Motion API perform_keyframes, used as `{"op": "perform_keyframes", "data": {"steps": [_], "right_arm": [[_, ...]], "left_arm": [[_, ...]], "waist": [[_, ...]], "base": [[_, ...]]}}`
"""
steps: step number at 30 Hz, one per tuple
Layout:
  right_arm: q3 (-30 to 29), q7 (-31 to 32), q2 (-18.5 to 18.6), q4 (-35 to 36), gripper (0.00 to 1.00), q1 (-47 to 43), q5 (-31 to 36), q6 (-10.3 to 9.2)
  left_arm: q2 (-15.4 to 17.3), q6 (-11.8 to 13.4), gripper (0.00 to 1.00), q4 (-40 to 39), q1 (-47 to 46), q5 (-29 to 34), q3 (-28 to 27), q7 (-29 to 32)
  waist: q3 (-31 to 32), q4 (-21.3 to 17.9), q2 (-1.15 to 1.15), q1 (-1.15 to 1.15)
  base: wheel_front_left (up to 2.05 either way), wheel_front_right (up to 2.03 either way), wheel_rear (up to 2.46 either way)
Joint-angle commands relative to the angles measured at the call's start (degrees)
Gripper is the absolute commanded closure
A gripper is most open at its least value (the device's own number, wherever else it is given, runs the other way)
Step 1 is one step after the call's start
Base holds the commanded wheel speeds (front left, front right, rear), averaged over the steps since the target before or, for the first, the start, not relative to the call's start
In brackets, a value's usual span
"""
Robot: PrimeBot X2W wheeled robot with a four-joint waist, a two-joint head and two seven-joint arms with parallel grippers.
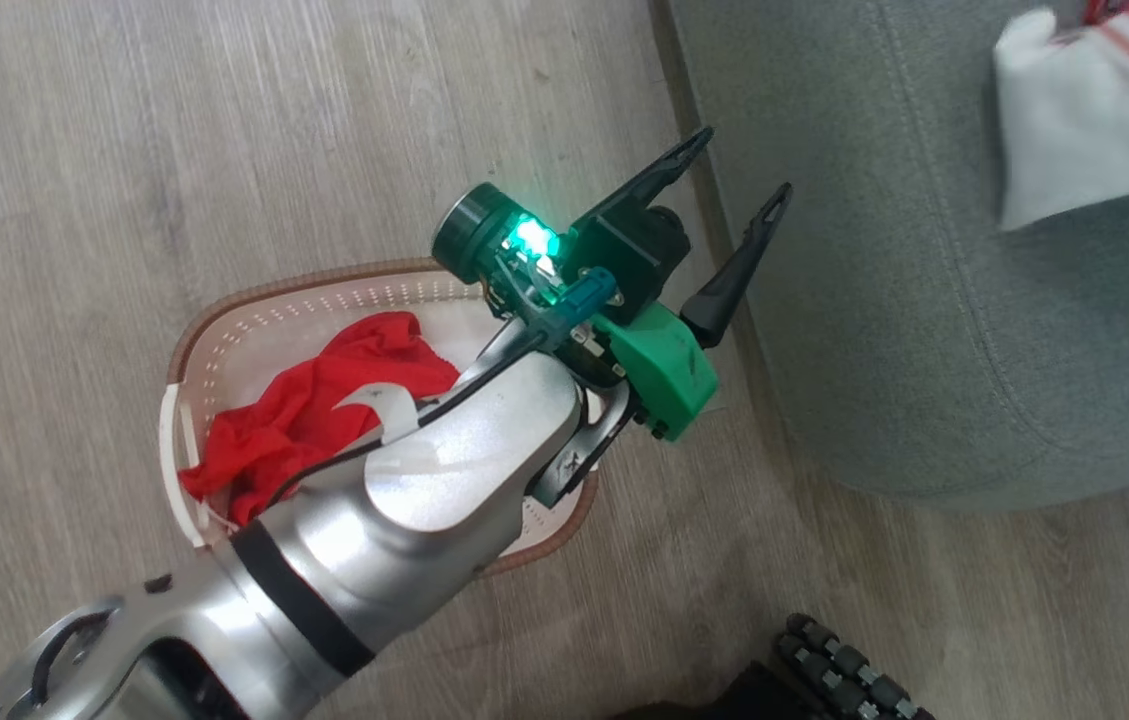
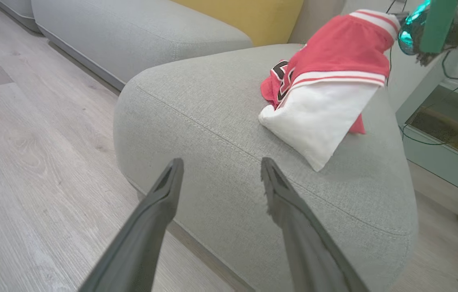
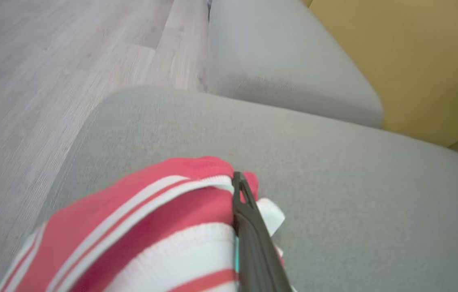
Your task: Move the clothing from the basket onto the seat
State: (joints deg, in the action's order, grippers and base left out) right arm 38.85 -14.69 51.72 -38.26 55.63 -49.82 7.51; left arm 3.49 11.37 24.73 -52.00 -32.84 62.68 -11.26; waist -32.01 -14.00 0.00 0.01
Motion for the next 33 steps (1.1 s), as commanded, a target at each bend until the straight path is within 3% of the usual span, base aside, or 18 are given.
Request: {"op": "perform_keyframes", "data": {"steps": [1,9,10,12,13,21,33], "right_arm": [[2.1,-0.3,3.3,-0.5,1.00,-0.7,-2.4,-0.02],[19.0,5.6,6.2,-1.9,1.00,3.3,-12.5,-0.02],[20.4,6.3,6.4,-1.9,0.94,4.0,-13.8,-0.02],[23.1,7.4,7.0,-1.8,0.27,5.3,-15.7,-0.02],[24.3,7.5,7.3,-1.8,0.00,6.0,-16.4,-0.02],[32.3,9.8,8.1,-1.0,0.00,9.3,-20.1,-0.02],[34.4,16.3,8.8,4.6,0.00,11.3,-20.6,-0.02]], "left_arm": [[-0.6,0.7,0.00,-1.3,-1.7,-0.5,-0.4,-0.5],[-0.6,1.9,0.00,-0.8,-3.0,-2.6,1.1,-1.5],[-0.6,2.0,0.00,-0.7,-3.1,-2.9,1.2,-1.6],[-0.6,2.1,0.00,-0.5,-3.1,-3.4,1.5,-1.9],[-0.6,2.1,0.00,-0.4,-3.1,-3.7,1.6,-2.1],[-0.6,1.6,0.00,0.8,-1.9,-5.6,1.4,-3.2],[1.3,-0.3,0.00,0.2,4.2,-7.1,-2.4,-3.7]], "waist": [[-0.2,0.3,0.00,-0.01],[0.0,0.7,0.00,-0.01],[0.1,0.8,0.00,-0.01],[0.6,0.8,0.00,-0.01],[0.9,0.8,0.00,-0.01],[5.7,0.5,0.00,-0.01],[15.5,-1.0,0.00,-0.01]], "base": [[0.00,0.00,0.00],[0.00,0.00,0.00],[0.00,0.00,0.00],[0.00,0.00,0.00],[0.00,0.00,0.00],[0.00,0.00,0.00],[0.00,0.00,0.00]]}}
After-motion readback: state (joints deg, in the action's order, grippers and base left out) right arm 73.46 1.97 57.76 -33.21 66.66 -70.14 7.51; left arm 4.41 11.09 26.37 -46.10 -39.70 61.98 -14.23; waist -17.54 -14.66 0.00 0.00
